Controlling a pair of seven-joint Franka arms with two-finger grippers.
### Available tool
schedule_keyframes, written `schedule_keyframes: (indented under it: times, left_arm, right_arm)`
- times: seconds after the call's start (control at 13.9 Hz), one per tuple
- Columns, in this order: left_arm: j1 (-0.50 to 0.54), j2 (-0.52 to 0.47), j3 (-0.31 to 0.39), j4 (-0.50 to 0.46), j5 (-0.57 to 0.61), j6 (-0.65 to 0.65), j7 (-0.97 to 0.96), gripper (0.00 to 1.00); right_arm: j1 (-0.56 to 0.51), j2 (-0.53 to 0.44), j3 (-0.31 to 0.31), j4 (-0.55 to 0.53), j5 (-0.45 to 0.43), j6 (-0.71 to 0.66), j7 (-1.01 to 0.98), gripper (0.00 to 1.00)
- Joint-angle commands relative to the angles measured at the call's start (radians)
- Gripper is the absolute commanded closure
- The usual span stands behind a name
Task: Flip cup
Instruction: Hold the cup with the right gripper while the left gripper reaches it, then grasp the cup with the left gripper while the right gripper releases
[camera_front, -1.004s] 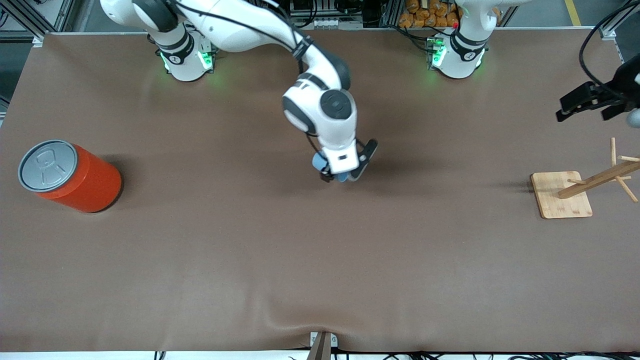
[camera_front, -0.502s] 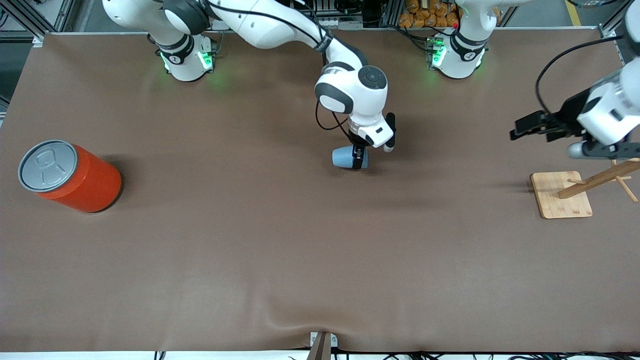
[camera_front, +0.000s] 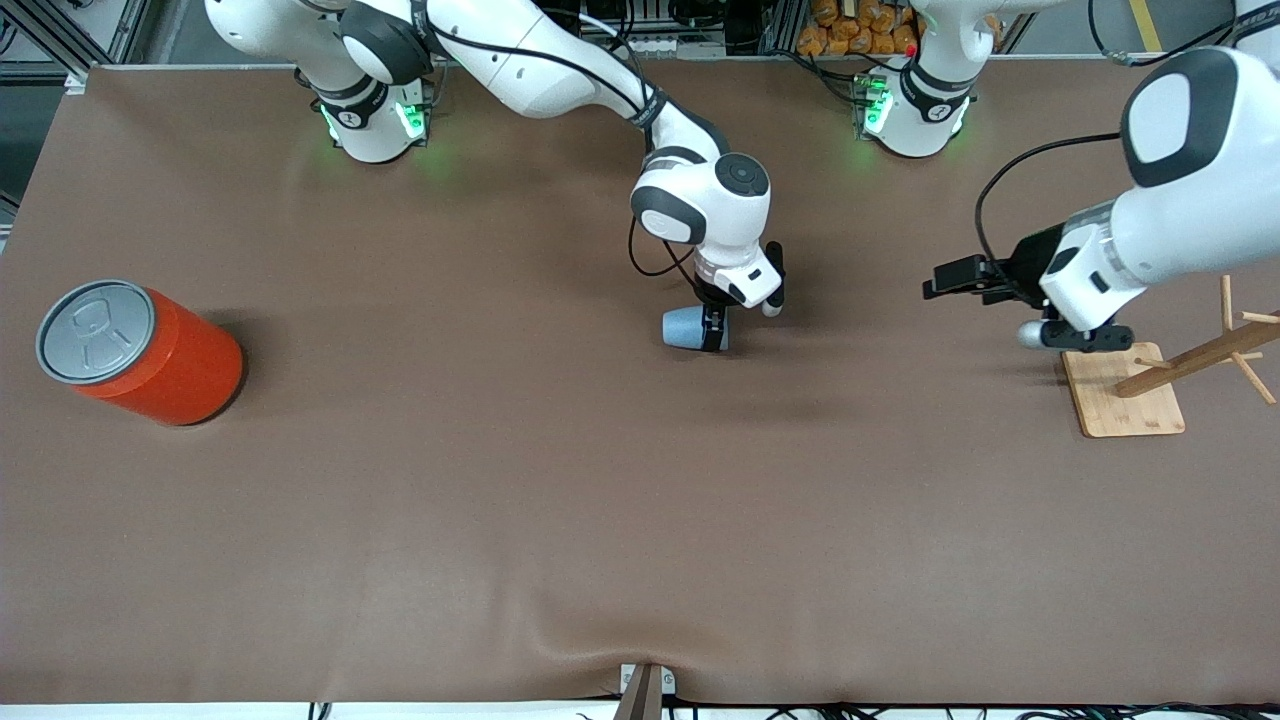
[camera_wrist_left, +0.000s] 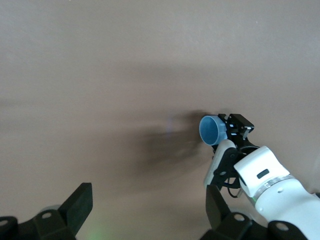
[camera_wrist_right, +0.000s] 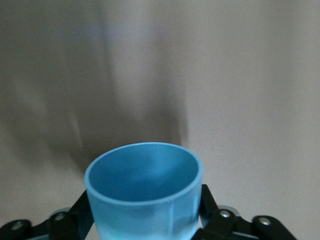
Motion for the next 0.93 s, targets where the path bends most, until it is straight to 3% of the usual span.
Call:
schedule_keyframes:
  times: [0.0,0.43,0.72,0.86]
  left_arm:
    - [0.0,0.029,-0.021,-0.016,-0.046,0.04,-0.008,0.0]
    - [0.002,0.111,-0.035,-0.076,-0.205,0.129,0.03,0.0]
    - [0.007,0.137,-0.035,-0.173,-0.378,0.222,0.198,0.0]
    - [0.011,0.201,-0.035,-0.174,-0.476,0.23,0.336,0.0]
  right_arm:
    - [0.006,0.018,0.001,0.026,-0.036,-0.011,0.035,0.0]
    - [-0.034,-0.1,0.017,0.028,-0.004,-0.188,-0.061,0.0]
    - [-0.082,-0.198,0.024,0.035,0.11,-0.299,-0.072,0.0]
    - [-0.128,-0.254,0.01,0.041,0.159,-0.385,-0.066,0.0]
